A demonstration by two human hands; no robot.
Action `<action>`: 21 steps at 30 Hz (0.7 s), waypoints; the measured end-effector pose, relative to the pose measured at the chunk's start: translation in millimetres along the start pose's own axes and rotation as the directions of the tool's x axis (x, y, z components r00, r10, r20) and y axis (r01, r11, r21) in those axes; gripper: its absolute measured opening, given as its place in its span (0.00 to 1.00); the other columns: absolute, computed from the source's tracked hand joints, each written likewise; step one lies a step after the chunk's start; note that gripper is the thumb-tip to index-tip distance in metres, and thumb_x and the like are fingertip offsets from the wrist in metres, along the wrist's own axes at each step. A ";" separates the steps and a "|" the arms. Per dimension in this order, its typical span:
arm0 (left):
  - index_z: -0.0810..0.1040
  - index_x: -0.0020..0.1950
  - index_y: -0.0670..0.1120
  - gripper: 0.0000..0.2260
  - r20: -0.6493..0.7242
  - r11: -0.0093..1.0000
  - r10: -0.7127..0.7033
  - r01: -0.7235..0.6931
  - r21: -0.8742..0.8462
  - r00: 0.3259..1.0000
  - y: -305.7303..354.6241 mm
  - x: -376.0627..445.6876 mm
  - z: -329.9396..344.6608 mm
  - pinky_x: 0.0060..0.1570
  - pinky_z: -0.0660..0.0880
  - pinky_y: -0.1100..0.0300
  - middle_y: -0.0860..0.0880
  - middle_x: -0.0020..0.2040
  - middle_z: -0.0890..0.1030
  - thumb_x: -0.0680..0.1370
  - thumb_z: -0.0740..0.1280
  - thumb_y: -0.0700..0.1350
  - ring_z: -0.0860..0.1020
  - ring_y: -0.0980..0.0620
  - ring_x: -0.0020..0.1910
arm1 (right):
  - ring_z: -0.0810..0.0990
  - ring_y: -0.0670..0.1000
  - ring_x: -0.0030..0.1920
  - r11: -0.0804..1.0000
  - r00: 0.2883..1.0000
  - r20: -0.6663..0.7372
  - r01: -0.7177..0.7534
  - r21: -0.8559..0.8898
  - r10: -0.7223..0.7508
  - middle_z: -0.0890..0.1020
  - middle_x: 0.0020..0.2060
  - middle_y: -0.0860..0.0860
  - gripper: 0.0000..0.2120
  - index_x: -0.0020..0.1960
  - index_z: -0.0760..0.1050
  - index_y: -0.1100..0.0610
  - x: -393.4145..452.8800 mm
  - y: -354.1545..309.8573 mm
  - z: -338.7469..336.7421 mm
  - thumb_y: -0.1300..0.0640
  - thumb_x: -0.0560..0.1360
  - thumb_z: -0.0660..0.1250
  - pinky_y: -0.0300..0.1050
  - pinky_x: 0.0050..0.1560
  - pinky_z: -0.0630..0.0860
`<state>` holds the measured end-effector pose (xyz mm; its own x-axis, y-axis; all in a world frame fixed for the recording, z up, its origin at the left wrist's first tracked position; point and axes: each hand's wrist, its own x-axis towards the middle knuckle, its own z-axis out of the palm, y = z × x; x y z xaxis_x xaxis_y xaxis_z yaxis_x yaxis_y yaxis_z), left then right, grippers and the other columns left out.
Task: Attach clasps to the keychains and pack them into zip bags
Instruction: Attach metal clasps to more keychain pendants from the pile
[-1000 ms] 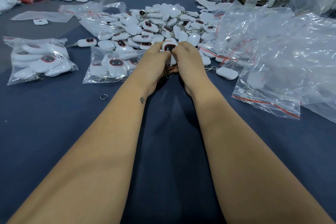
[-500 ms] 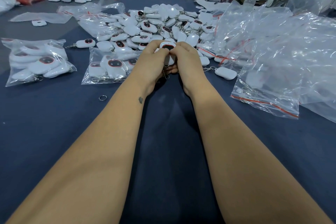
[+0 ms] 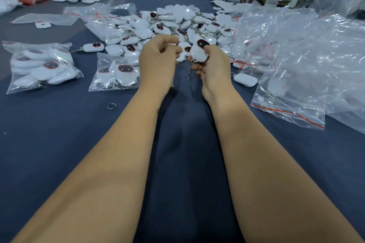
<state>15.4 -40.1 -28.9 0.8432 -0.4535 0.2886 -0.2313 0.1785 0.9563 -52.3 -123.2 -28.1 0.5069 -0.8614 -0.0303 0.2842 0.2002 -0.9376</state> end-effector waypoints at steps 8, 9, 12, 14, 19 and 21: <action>0.70 0.66 0.48 0.20 0.137 0.626 0.109 -0.175 0.760 0.985 -12.9 -2.7 -9.3 0.42 0.65 0.56 0.50 0.50 0.78 0.74 0.66 0.47 0.74 0.47 0.49 | 0.79 0.49 0.31 0.982 1.000 0.023 -0.024 0.186 0.020 0.82 0.40 0.59 0.14 0.60 0.73 0.67 0.4 -0.9 -1.6 0.62 0.77 0.61 0.40 0.38 0.76; 0.69 0.66 0.48 0.21 0.148 0.589 0.101 -0.179 0.788 0.984 -14.2 -2.7 -9.2 0.41 0.64 0.56 0.49 0.50 0.78 0.74 0.67 0.45 0.75 0.45 0.51 | 0.80 0.50 0.32 0.978 0.998 0.054 -0.021 0.209 0.010 0.82 0.42 0.59 0.11 0.59 0.73 0.65 -0.4 -1.2 -1.7 0.63 0.78 0.61 0.41 0.40 0.76; 0.72 0.65 0.47 0.18 0.075 0.647 0.078 -0.108 0.755 0.994 -13.0 -0.3 -11.7 0.43 0.67 0.56 0.47 0.53 0.81 0.74 0.65 0.42 0.76 0.43 0.55 | 0.81 0.51 0.41 0.973 0.987 0.161 -0.025 0.231 -0.013 0.81 0.50 0.61 0.07 0.57 0.71 0.61 -2.8 -1.4 -1.1 0.62 0.79 0.62 0.41 0.44 0.75; 0.74 0.62 0.47 0.16 0.042 0.687 0.072 -0.080 0.722 0.997 -11.7 -0.7 -12.2 0.44 0.68 0.56 0.47 0.53 0.81 0.75 0.65 0.43 0.77 0.44 0.55 | 0.80 0.53 0.44 0.975 0.978 0.210 -0.032 0.218 -0.015 0.80 0.52 0.61 0.06 0.56 0.72 0.61 -4.1 -0.4 0.0 0.62 0.79 0.62 0.41 0.46 0.76; 0.75 0.55 0.49 0.13 -0.039 0.913 -0.019 0.033 0.406 0.999 -6.6 -2.1 -9.3 0.38 0.72 0.56 0.50 0.39 0.80 0.72 0.63 0.39 0.79 0.47 0.37 | 0.84 0.55 0.42 0.967 0.953 0.303 -0.057 0.250 -0.023 0.82 0.45 0.61 0.06 0.57 0.70 0.64 -8.2 -0.3 4.3 0.66 0.81 0.59 0.47 0.51 0.80; 0.74 0.54 0.49 0.12 -0.058 0.977 -0.099 0.108 0.186 0.993 -4.1 -0.2 -8.5 0.32 0.71 0.59 0.51 0.35 0.78 0.72 0.64 0.37 0.77 0.50 0.29 | 0.84 0.56 0.44 0.964 0.950 0.313 -0.074 0.254 -0.009 0.82 0.44 0.60 0.06 0.58 0.69 0.63 -10.1 0.6 6.9 0.67 0.82 0.58 0.47 0.52 0.80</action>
<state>20.3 -33.3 -33.3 0.8889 -0.4171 0.1894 -0.2250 -0.0374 0.9736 -51.7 -111.1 -25.9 0.7333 -0.6742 0.0881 0.4431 0.3755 -0.8141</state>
